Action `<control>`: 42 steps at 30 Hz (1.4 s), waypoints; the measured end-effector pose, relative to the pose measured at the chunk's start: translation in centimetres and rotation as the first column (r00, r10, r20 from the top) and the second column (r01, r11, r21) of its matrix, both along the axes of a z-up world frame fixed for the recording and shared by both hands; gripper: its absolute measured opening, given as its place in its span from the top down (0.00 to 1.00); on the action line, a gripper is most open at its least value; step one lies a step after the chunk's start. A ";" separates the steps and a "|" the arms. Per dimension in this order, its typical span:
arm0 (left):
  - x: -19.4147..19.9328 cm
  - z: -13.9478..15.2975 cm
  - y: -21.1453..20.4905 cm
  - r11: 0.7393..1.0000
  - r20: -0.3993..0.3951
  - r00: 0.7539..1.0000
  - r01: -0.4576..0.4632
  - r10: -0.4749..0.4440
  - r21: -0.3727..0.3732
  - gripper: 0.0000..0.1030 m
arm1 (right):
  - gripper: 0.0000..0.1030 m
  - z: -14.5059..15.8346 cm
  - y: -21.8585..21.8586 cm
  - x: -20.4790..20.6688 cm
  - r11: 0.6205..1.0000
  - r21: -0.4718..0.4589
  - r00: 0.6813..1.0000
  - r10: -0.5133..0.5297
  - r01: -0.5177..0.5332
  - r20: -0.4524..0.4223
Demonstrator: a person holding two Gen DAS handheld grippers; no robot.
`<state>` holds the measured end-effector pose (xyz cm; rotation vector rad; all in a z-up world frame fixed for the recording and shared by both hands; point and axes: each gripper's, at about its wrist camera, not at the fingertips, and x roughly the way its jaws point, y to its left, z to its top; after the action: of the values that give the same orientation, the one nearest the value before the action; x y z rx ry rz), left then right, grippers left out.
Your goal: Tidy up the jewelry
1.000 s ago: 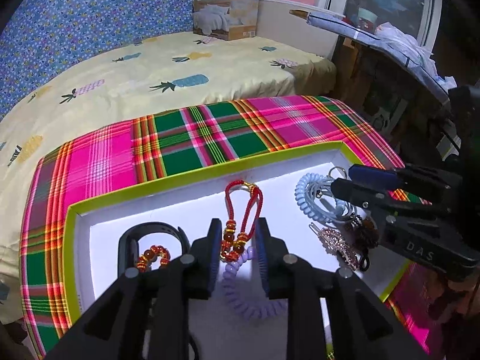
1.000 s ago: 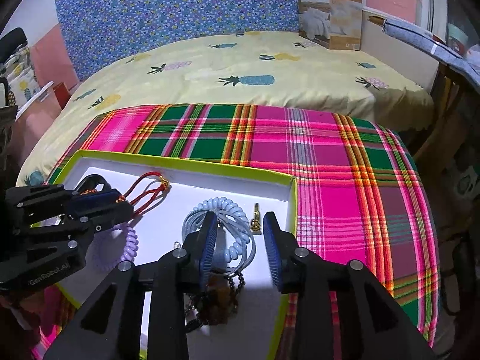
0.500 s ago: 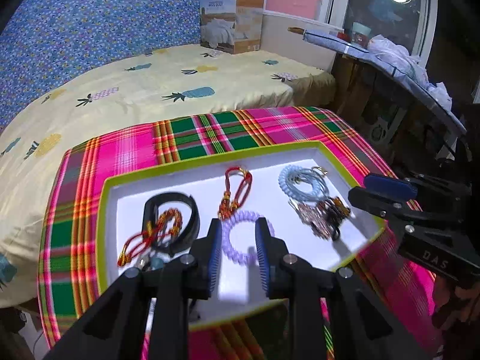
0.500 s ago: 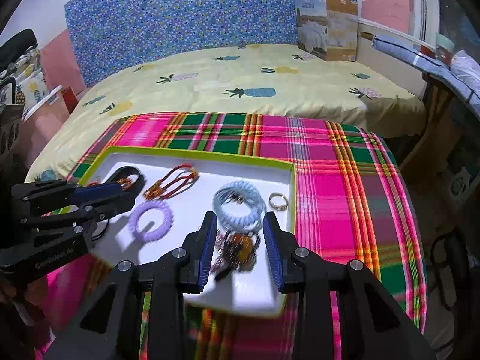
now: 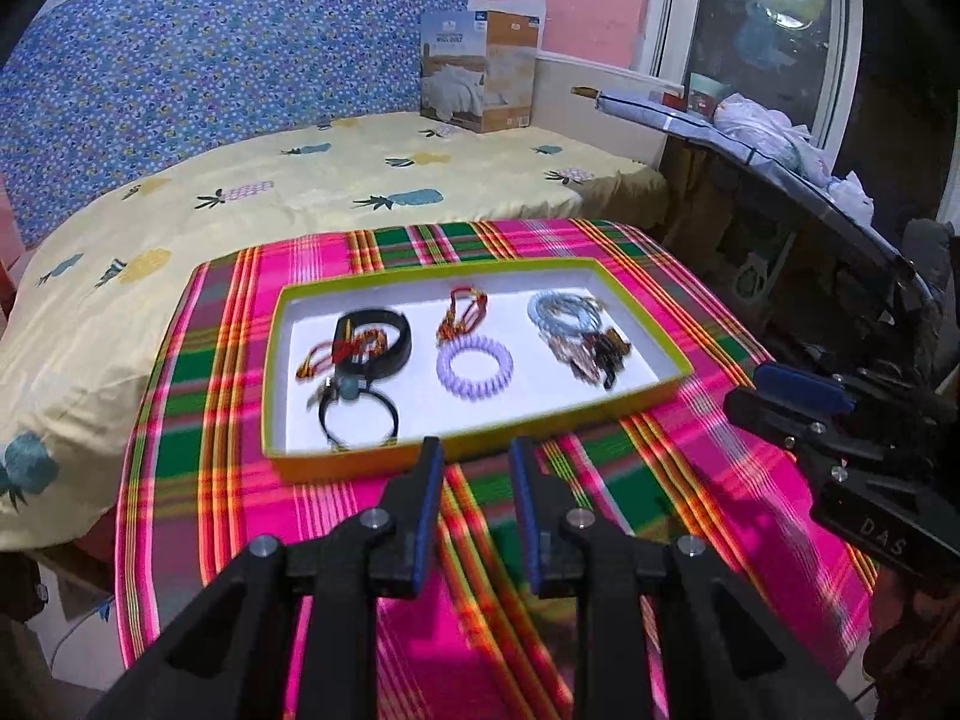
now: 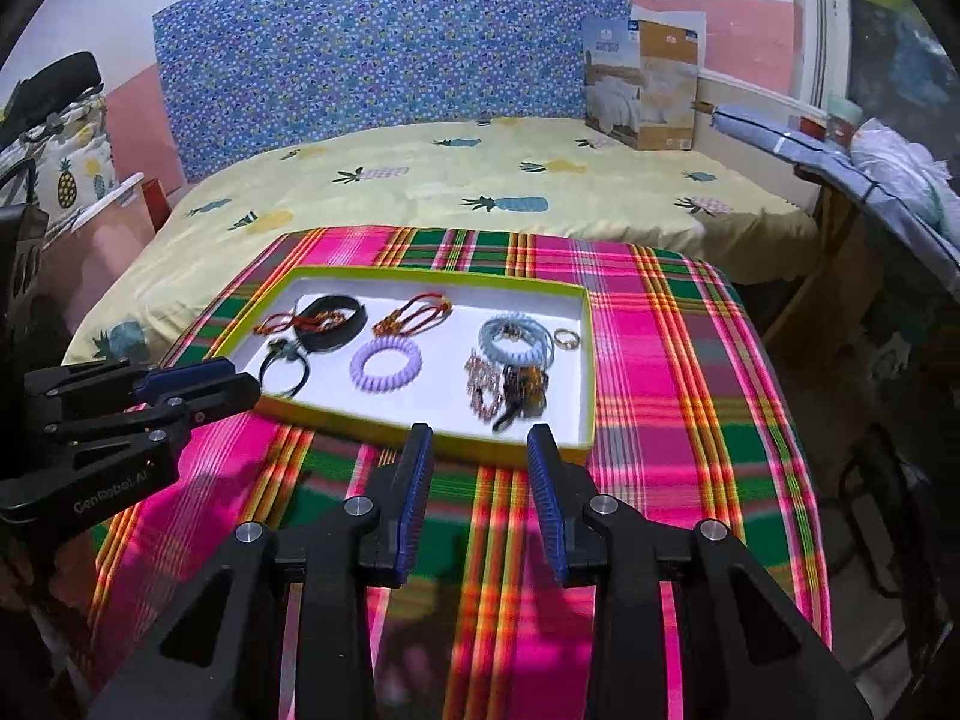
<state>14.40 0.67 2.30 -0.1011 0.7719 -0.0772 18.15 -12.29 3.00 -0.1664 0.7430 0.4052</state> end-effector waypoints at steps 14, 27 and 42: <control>-5.6 -1.4 -0.5 0.998 -0.021 0.998 -0.054 0.055 0.019 0.77 | 0.68 -1.2 -0.5 -6.3 1.000 -0.018 1.000 -0.003 0.003 0.004; -7.9 -1.9 -1.2 0.998 -0.024 0.998 -0.058 0.058 0.025 0.77 | 0.68 -2.1 -0.7 -8.3 1.000 -0.011 1.000 -0.003 0.003 -0.009; -8.0 -2.2 -1.3 0.998 -0.034 0.997 -0.062 0.062 0.015 0.77 | 0.68 -2.5 -0.5 -8.3 1.000 -0.016 1.000 0.001 -0.001 -0.018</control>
<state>6.37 -0.67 0.11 -0.1130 0.8034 -0.0114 9.83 -12.79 0.50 -0.1786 0.7643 0.4020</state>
